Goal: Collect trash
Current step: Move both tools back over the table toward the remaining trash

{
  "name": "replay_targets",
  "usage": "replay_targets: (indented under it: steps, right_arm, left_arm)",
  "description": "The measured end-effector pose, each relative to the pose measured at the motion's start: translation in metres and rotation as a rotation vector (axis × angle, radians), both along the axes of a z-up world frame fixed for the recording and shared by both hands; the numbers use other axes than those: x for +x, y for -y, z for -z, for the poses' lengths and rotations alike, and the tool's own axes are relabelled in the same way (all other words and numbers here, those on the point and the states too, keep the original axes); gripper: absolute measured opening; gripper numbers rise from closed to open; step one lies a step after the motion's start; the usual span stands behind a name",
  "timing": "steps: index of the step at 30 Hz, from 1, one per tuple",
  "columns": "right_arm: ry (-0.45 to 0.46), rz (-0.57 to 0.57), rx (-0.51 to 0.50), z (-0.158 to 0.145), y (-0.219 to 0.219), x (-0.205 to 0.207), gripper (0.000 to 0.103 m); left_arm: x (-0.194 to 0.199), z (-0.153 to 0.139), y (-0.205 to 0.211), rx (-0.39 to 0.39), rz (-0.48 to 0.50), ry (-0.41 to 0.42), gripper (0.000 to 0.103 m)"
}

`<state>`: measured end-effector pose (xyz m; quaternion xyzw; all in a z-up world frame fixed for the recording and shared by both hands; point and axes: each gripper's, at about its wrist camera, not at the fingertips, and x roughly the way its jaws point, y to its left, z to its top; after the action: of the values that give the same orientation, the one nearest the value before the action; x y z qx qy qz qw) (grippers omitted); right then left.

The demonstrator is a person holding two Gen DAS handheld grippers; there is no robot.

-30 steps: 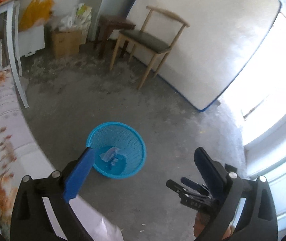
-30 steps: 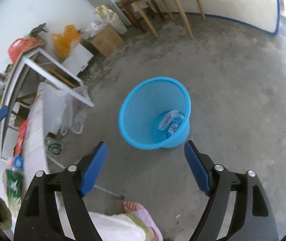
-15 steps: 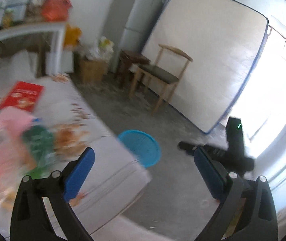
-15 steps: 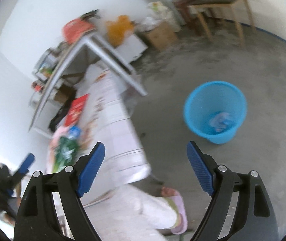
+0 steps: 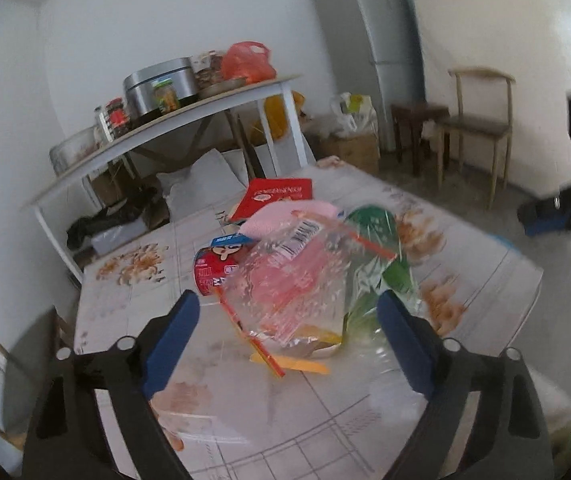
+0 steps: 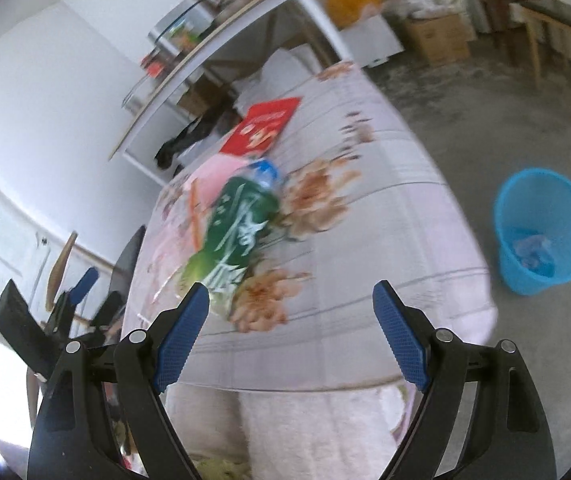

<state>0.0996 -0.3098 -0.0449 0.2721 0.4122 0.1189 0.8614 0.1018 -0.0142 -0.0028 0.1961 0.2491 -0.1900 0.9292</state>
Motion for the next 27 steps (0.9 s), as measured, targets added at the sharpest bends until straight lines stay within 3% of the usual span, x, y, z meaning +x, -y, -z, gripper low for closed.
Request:
replay_targets:
  steps: [6, 12, 17, 19, 23, 27]
  right_arm:
    - [-0.004, -0.057, -0.043, -0.004, -0.028, 0.012, 0.08]
    - [-0.03, -0.072, -0.037, -0.001, -0.039, 0.027, 0.08]
    - [-0.045, -0.091, -0.038, 0.006, -0.049, 0.032, 0.08]
    - [-0.044, -0.095, -0.036, 0.007, -0.052, 0.033, 0.08]
    - [-0.044, -0.096, -0.034, 0.008, -0.053, 0.032, 0.08]
    - [-0.044, -0.093, -0.032, 0.008, -0.054, 0.031, 0.08]
  left_arm:
    - [0.017, 0.022, 0.01, 0.134, 0.032, 0.018, 0.074]
    - [0.019, 0.042, 0.021, 0.307, 0.102, 0.013, 0.073]
    - [0.028, 0.045, 0.02, 0.33, 0.103, -0.015, 0.073]
    - [0.028, 0.042, 0.021, 0.345, 0.093, 0.029, 0.071]
    - [0.022, 0.036, 0.022, 0.364, 0.06, 0.128, 0.058]
    - [0.023, 0.033, 0.02, 0.345, 0.014, 0.169, 0.052]
